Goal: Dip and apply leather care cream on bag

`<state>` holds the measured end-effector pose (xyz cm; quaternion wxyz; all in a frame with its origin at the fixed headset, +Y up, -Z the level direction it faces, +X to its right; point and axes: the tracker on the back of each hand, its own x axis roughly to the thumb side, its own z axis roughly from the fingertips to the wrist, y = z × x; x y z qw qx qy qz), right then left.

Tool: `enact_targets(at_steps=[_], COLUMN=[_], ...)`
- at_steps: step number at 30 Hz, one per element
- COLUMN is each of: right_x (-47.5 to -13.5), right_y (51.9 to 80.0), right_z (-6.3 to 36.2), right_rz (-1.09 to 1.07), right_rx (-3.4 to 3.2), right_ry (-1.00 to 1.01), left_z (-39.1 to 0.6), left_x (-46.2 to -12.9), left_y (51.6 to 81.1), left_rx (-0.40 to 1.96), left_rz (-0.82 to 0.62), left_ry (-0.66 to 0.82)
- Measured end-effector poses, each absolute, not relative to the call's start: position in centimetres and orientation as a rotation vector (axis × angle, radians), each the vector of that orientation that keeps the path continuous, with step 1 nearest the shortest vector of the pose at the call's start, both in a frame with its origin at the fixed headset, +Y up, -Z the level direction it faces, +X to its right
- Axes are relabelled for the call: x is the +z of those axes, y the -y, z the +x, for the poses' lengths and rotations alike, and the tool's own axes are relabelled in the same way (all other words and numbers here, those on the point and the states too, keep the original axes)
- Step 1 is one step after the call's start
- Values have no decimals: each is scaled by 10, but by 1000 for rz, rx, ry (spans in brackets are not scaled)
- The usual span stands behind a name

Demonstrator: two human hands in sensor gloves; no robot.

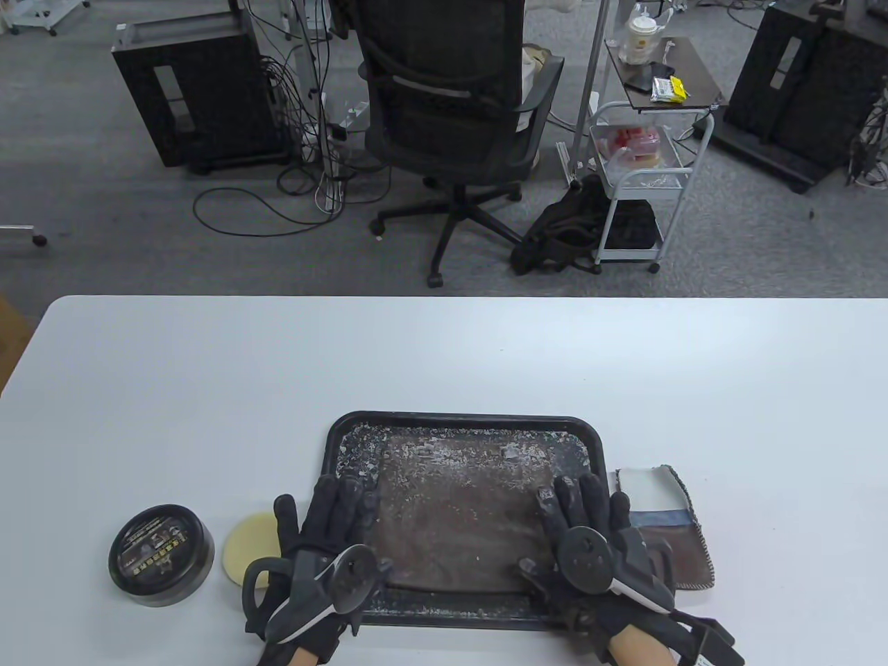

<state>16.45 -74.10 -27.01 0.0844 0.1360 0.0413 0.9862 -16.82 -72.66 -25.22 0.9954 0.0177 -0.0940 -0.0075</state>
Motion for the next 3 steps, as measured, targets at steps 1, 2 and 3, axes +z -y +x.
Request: enact_targets(at_steps=[1,2,3], right_x=[-270,-270,-270], right_y=[741,741,741], right_z=[164,164,164], right_rz=[406,406,406], right_rx=[2940,2938,2937], right_ry=[-125,-126,-126], left_z=[-168,-168,-168], left_x=[-252,-252,-252], left_y=[727,727,727], left_rx=[-14,-14,-15], left_rz=[35,35,35], left_ry=[188,188,188])
